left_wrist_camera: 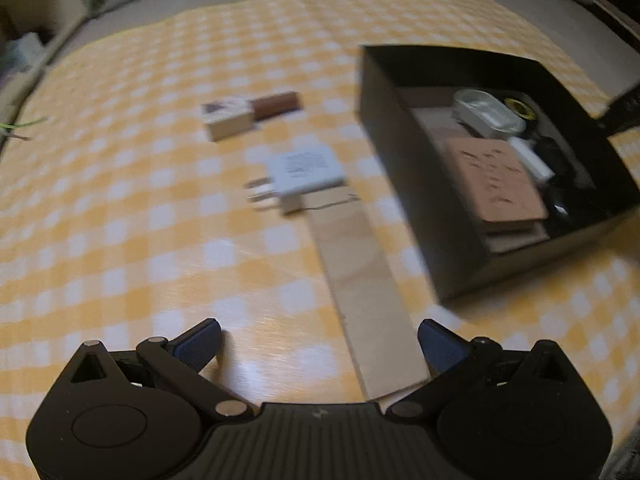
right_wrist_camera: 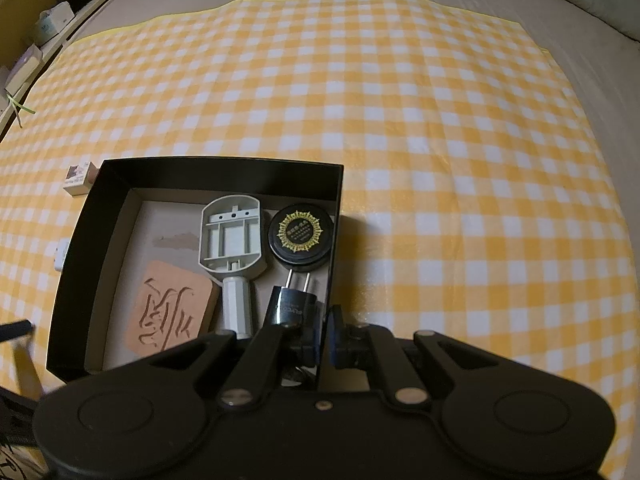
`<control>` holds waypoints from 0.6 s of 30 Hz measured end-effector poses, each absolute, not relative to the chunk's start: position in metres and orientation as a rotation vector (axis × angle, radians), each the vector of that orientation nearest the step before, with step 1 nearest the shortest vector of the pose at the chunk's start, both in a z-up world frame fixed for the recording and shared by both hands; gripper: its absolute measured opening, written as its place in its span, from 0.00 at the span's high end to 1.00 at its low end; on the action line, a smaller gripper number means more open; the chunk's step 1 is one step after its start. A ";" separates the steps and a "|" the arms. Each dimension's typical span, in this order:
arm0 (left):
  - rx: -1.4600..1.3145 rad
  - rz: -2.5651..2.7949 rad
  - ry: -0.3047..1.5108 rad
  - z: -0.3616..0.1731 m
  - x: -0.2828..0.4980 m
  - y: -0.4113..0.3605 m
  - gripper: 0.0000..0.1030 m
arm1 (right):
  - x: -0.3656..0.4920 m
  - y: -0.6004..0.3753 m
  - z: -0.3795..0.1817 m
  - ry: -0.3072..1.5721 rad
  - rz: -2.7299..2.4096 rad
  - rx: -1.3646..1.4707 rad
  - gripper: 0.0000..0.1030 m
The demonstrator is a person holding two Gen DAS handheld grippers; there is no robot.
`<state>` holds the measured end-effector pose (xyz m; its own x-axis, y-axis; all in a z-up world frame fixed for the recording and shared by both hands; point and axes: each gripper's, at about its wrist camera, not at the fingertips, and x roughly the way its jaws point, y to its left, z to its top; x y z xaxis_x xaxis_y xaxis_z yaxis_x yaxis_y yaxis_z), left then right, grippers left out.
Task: Organize rigid objects
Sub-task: 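Move the left tool back and grasp the light wooden stick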
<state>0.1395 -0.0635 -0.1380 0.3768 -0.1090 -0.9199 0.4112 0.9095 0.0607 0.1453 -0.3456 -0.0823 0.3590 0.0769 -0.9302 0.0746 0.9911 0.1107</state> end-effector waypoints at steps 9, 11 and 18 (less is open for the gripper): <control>0.289 -0.273 1.104 -0.136 0.156 -0.053 0.18 | 0.148 -0.350 -0.087 1.207 -0.006 0.136 0.95; 0.288 -0.300 1.084 -0.136 0.159 -0.058 0.27 | 0.148 -0.349 -0.087 1.207 -0.006 0.137 0.95; 0.187 -0.329 1.067 -0.139 0.175 -0.062 0.45 | 0.149 -0.346 -0.086 1.207 -0.009 0.136 0.95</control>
<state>0.1750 -0.0618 -0.1388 0.4402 -0.1732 -0.8811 0.3526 0.9357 -0.0078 0.1493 -0.3457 -0.0863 0.3567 0.0652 -0.9319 0.0794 0.9918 0.0998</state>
